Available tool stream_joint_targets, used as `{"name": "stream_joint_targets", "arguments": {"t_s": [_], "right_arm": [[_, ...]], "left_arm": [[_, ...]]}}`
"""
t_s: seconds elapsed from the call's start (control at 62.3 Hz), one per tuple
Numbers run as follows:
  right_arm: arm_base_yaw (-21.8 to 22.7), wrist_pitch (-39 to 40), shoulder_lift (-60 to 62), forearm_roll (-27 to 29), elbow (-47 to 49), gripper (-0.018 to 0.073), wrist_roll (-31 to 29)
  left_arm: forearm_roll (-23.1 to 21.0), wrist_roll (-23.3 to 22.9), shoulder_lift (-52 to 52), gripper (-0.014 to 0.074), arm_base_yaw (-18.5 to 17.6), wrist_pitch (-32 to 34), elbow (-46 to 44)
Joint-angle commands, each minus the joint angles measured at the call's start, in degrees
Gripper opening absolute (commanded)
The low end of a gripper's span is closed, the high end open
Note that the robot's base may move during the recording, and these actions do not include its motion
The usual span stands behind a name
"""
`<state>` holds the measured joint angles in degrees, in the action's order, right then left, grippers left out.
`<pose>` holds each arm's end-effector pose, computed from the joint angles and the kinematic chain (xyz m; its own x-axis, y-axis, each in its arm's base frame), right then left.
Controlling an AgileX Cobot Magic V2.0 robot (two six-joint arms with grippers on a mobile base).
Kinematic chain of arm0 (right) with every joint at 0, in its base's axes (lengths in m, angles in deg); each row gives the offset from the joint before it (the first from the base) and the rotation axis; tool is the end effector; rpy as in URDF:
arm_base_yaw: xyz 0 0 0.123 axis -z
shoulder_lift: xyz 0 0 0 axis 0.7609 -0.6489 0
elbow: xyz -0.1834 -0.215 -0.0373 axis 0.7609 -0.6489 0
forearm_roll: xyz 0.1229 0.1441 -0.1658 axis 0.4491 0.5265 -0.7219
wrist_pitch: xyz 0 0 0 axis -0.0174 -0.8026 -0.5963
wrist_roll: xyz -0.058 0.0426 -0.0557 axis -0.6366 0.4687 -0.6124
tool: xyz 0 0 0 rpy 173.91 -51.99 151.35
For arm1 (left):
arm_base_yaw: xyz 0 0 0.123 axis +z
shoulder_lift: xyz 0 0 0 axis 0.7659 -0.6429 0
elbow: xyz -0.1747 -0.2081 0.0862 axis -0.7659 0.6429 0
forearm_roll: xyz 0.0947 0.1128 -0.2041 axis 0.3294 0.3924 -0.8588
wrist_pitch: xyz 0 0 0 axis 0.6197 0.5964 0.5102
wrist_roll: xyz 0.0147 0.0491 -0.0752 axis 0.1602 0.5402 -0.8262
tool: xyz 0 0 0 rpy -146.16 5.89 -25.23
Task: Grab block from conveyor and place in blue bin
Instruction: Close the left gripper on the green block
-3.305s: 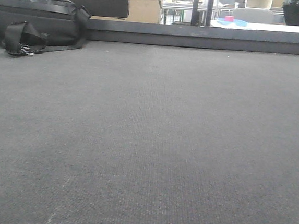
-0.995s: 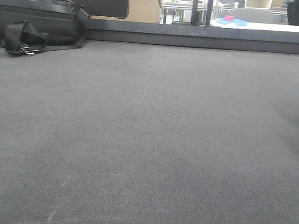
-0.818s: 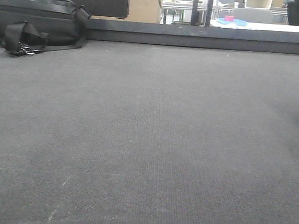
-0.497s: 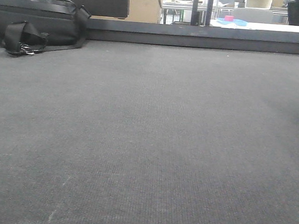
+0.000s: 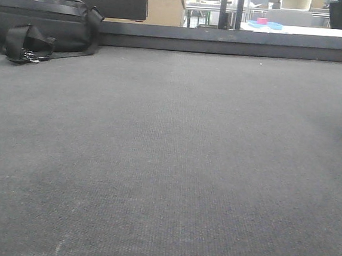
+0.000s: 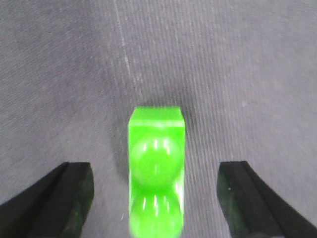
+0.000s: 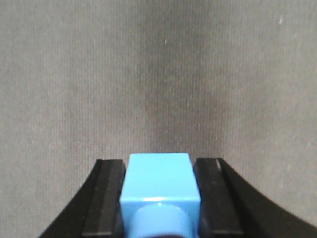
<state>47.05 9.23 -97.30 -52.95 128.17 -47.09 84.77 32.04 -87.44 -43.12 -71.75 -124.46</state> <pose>0.2735 0.0206 0.2766 -0.9519 -0.0292 -0.3049 -0.0608 0.9936 0.0948 0.3264 0.0393 0.2341 -0.9711 0.1846 -0.1511 0.1794 0.9826 0.0476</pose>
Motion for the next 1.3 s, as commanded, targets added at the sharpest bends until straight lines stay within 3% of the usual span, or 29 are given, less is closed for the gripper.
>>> {"name": "stream_joint_targets", "arguments": {"t_s": [0.0, 0.176, 0.433, 1.283], "right_arm": [[0.1, 0.8, 0.5, -0.1, 0.4, -0.0155, 0.1], [0.1, 1.1, 0.5, -0.1, 0.4, -0.0155, 0.1], [0.1, 1.2, 0.5, -0.1, 0.4, -0.0155, 0.1], [0.1, 1.0, 0.5, -0.1, 0.4, -0.0155, 0.1]], "left_arm": [[-1.0, 0.4, -1.4, 0.0422, 0.0, 1.3, 0.4], [-1.0, 0.4, -2.0, 0.0419, 0.0, 2.1, 0.5], [-0.7, 0.4, -2.0, 0.0348, 0.0, 2.8, 0.8], [-0.7, 0.0, -2.1, 0.035, 0.0, 3.3, 2.3]]}}
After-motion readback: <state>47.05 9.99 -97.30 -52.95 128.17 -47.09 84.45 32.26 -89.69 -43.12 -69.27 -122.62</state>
